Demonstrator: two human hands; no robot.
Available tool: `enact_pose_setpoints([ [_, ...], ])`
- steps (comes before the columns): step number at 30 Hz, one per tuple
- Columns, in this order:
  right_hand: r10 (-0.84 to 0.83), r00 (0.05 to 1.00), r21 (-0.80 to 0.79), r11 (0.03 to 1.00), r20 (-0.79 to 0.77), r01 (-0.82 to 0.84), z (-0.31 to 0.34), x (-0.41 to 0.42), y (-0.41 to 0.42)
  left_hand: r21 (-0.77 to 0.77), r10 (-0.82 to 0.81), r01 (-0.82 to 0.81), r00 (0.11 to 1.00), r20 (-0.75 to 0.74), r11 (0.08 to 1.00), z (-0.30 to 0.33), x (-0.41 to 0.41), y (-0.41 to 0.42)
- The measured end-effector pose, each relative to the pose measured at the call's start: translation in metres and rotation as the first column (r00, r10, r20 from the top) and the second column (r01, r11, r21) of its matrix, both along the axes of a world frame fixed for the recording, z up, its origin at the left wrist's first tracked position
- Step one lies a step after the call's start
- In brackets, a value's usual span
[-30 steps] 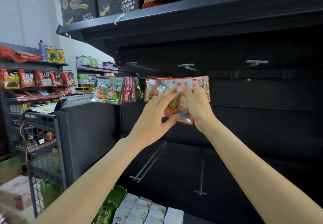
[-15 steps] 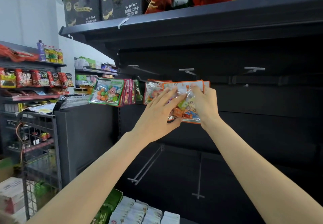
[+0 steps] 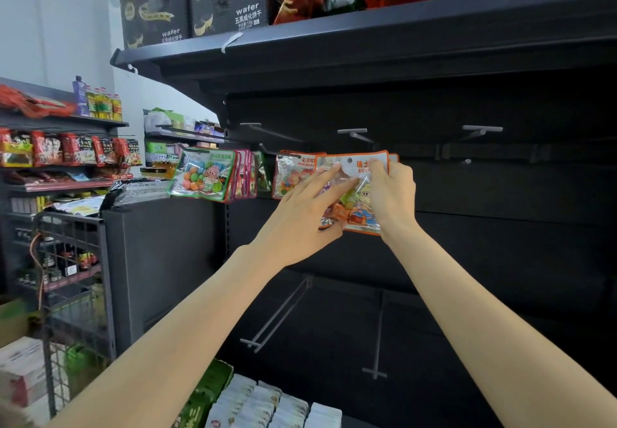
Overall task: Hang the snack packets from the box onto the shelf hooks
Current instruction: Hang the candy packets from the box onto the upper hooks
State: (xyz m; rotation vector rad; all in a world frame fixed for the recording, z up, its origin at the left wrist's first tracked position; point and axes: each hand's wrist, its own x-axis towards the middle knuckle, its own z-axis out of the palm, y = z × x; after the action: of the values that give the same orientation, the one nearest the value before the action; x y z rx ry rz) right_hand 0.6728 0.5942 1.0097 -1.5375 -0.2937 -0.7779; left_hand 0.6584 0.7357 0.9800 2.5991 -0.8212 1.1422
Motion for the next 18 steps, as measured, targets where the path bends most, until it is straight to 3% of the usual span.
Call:
enact_pose_setpoints([
  [8, -0.016, 1.0, -0.042, 0.999, 0.02, 0.017, -0.002, 0.013, -0.009, -0.019, -0.043, 0.044, 0.997, 0.06, 0.999, -0.004, 0.014, -0.002],
  [14, -0.128, 0.924, -0.16, 0.967, 0.362, 0.196, -0.018, 0.028, -0.018, -0.058, -0.015, 0.016, 1.0, 0.012, 0.998, -0.003, 0.035, -0.018],
  [18, -0.166, 0.872, -0.252, 0.917, 0.46, 0.308, -0.024, 0.043, -0.026, -0.132, -0.043, 0.037, 0.998, -0.049, 0.991, 0.001, 0.044, -0.033],
])
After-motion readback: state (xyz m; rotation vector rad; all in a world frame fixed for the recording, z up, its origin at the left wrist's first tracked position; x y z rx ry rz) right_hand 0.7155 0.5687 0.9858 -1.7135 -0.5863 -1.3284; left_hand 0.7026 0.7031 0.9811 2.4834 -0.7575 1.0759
